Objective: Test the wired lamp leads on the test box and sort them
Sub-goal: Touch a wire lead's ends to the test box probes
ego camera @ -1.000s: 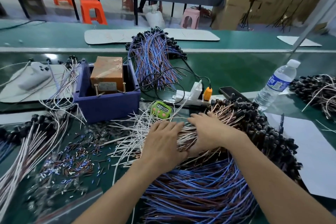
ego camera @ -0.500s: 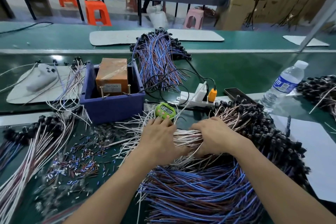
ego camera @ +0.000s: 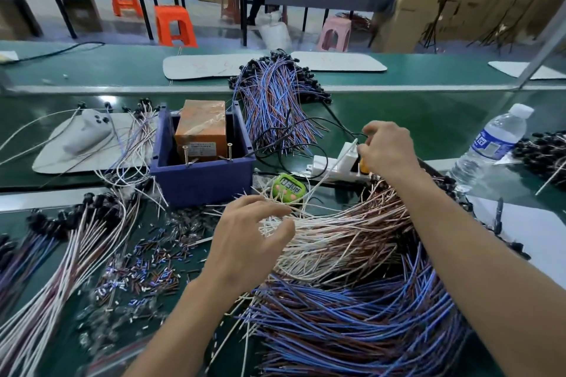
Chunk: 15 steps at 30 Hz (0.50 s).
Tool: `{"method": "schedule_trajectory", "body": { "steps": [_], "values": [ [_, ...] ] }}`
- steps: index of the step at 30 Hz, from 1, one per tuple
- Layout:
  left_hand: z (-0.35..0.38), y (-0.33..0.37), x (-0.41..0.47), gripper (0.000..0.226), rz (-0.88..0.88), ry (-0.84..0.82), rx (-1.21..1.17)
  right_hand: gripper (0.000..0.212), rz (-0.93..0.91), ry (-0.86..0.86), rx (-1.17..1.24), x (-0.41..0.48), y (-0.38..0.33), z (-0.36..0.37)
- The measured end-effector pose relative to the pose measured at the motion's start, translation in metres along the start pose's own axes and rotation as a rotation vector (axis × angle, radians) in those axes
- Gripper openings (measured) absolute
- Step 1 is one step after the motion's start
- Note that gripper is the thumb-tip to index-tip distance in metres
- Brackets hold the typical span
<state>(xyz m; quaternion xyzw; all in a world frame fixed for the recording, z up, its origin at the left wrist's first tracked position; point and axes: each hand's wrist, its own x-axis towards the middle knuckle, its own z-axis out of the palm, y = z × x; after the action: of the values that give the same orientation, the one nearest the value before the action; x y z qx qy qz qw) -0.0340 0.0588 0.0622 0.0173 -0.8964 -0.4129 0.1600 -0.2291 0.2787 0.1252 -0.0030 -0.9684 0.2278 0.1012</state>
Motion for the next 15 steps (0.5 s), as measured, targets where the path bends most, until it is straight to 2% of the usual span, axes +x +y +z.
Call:
{"method": "schedule_trajectory", "body": {
  "steps": [5,8,12,15],
  "values": [
    [-0.004,-0.012,-0.009,0.025,-0.051,-0.006,-0.02,0.003,-0.046,-0.067,-0.071,0.02,-0.009,0.007],
    [-0.006,-0.015,-0.008,0.017,-0.076,-0.006,-0.023,0.003,-0.031,-0.068,-0.081,0.027,-0.01,0.011],
    [-0.005,-0.017,-0.004,0.024,-0.114,-0.014,-0.047,0.011,0.008,-0.032,-0.061,0.03,-0.007,0.019],
    [-0.006,-0.019,-0.001,0.022,-0.119,-0.019,-0.046,0.009,0.041,-0.008,-0.031,0.033,-0.006,0.024]
  ]
}}
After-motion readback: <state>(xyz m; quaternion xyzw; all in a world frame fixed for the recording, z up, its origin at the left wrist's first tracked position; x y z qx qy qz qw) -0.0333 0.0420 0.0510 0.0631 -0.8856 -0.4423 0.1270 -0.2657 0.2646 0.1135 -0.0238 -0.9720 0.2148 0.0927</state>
